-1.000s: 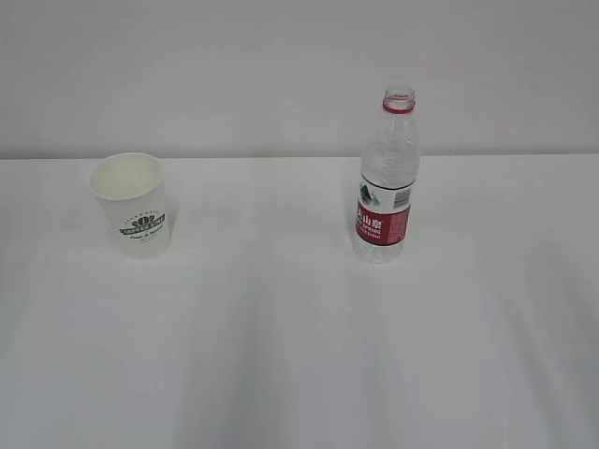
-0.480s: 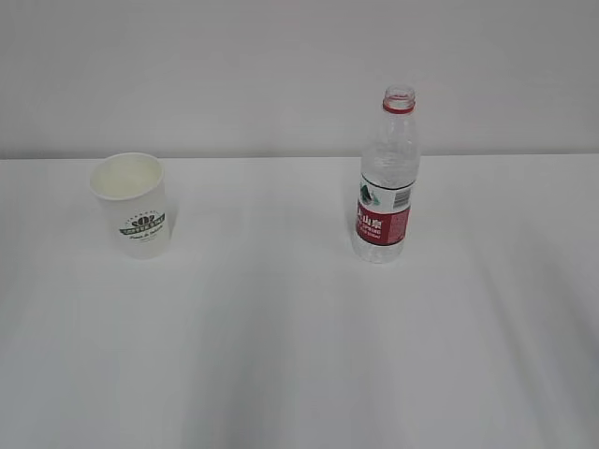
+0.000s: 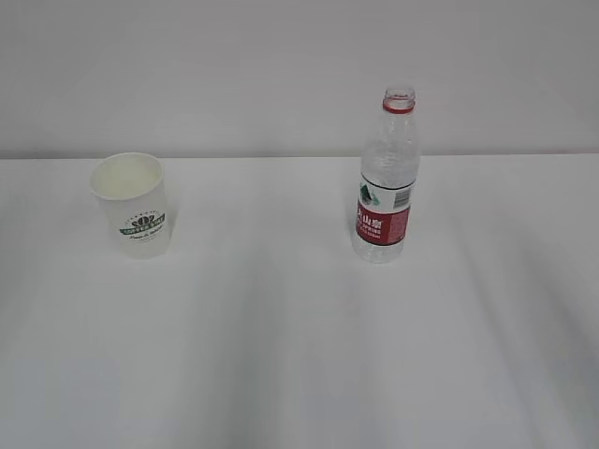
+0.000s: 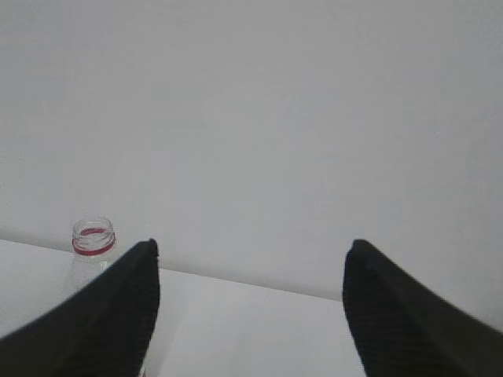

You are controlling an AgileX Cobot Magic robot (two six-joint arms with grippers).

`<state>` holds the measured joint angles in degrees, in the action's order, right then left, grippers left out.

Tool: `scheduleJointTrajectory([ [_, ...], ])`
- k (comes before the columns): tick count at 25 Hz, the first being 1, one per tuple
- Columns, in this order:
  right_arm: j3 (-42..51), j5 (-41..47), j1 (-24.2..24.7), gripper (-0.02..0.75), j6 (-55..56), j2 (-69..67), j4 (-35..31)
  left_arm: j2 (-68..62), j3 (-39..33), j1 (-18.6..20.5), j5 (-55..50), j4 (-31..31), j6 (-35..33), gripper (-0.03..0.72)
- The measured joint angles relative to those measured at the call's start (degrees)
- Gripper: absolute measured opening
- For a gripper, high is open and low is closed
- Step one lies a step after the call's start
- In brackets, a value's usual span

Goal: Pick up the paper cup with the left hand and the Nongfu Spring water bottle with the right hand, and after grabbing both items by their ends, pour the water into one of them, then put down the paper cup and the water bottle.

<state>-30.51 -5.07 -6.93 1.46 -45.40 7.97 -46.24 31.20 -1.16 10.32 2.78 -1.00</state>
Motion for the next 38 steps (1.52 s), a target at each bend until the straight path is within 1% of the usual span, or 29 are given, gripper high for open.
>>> scheduleJointTrajectory([
  [7, 0.0, -7.2, 0.0, 0.552, 0.0, -6.5, 0.2, -7.0, 0.0, 0.0, 6.6, 0.0, 0.0, 0.526],
  [15, 0.0, -9.7, 0.0, 0.551, 0.6, -12.5, 0.2, -11.9, 0.0, 0.0, 7.1, 0.0, 0.0, 0.516],
  [19, 0.0, -9.8, 0.0, 0.551, 1.6, -14.8, 0.2, -13.9, -1.3, 0.0, 7.3, 0.0, 0.0, 0.506],
  [25, 1.6, -11.8, 0.0, 0.552, 1.9, -17.0, 0.2, -16.5, -7.1, 0.0, 12.1, -0.3, 0.0, 0.503],
  [31, 7.6, -17.8, 0.0, 0.552, 1.9, -17.6, 0.2, -18.1, -15.7, 0.0, 23.3, -0.9, 0.0, 0.500],
  [38, 15.6, -24.0, 0.0, 0.550, 2.0, -17.6, 0.2, -20.8, -21.1, 0.0, 25.7, -1.0, 1.0, 0.496],
])
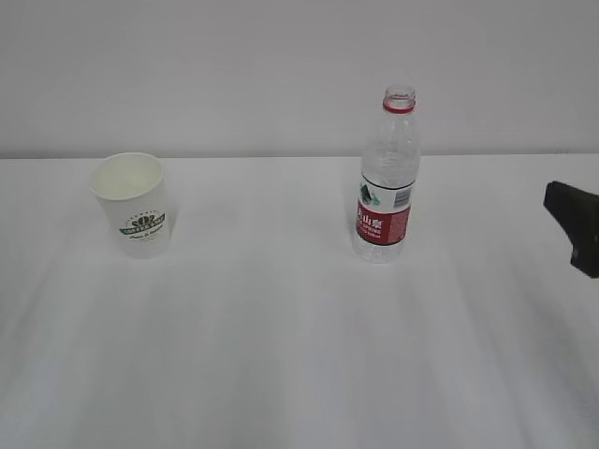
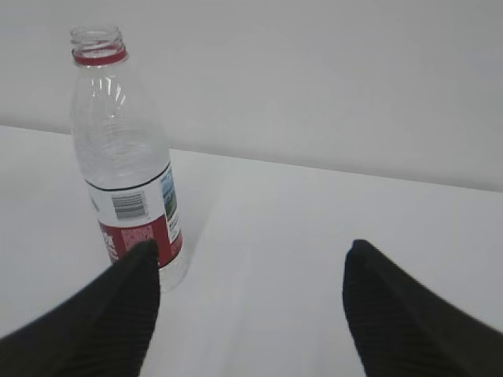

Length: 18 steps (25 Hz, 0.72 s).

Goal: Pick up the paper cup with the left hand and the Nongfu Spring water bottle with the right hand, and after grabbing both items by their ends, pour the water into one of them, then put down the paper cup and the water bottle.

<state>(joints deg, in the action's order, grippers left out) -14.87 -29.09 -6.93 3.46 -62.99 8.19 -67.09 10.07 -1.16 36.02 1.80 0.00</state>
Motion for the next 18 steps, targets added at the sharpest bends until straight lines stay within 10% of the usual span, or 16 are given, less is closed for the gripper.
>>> scheduleJointTrajectory([
  [18, 15.2, -33.8, 0.0, 0.551, 0.3, -19.1, 0.0, -10.7, -10.1, 0.0, 20.9, 8.7, 2.0, 0.490],
])
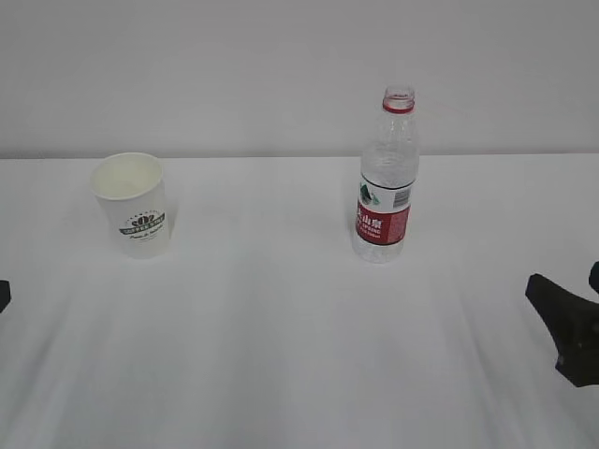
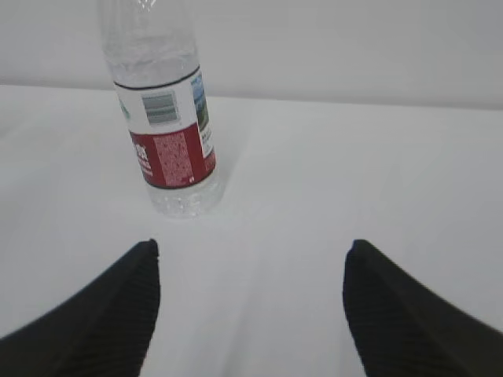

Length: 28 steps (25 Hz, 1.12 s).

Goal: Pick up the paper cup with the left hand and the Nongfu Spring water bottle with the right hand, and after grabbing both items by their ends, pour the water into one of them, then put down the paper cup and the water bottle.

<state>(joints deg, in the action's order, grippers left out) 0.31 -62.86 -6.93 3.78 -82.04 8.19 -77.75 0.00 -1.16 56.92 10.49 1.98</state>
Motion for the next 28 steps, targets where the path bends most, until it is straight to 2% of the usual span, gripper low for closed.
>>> scheduleJointTrajectory([
  [9, -0.2, -2.1, 0.0, 0.550, 0.0, -14.0, 0.0, -9.1, 0.0, 0.0, 8.3, 0.3, 0.0, 0.487],
  [16, -0.9, -2.4, 0.0, 0.550, 0.0, -14.3, 0.0, -16.5, 0.1, 0.0, 8.4, 0.4, 0.0, 0.486],
  [28, -1.3, -2.7, 0.0, 0.549, -0.1, -14.4, 0.5, -17.1, 0.5, 0.0, 8.6, 2.3, 0.4, 0.486],
])
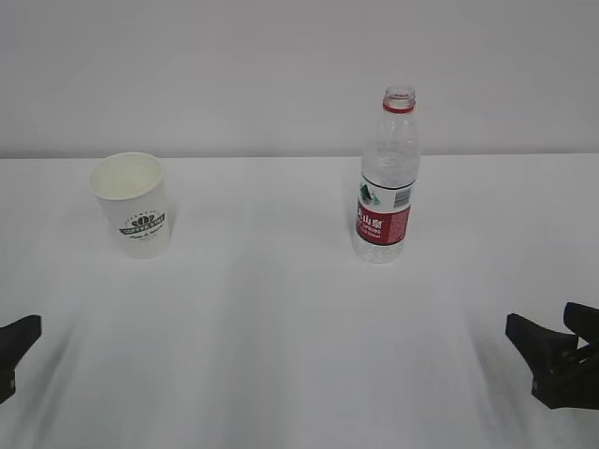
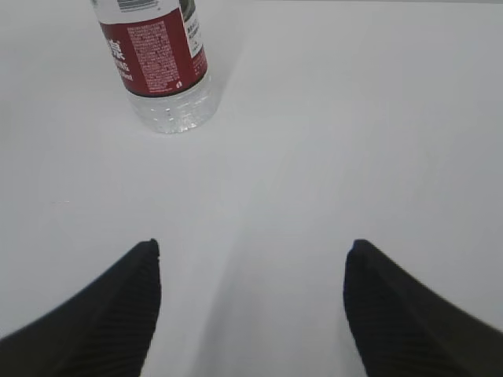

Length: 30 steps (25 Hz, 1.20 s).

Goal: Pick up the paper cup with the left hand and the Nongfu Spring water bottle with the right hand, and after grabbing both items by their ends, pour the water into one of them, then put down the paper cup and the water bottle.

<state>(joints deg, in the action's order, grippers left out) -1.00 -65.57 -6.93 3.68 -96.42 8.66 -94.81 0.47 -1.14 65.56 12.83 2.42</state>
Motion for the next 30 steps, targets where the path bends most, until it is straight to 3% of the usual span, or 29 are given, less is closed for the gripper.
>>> scheduleJointTrajectory([
  [16, 0.0, -0.1, 0.0, 0.549, 0.3, -0.1, 3.9, 0.0, 0.0, 0.0, 0.2, 4.7, 0.4, 0.480],
  [26, -0.3, -0.1, 0.0, 0.549, -0.2, -0.1, 7.1, 0.0, 0.7, 0.0, 0.2, 6.6, 0.4, 0.429],
  [30, -2.9, -0.1, 0.0, 0.549, -3.7, -0.1, 11.9, 0.0, 2.8, 0.0, 0.2, 8.9, 0.4, 0.426],
])
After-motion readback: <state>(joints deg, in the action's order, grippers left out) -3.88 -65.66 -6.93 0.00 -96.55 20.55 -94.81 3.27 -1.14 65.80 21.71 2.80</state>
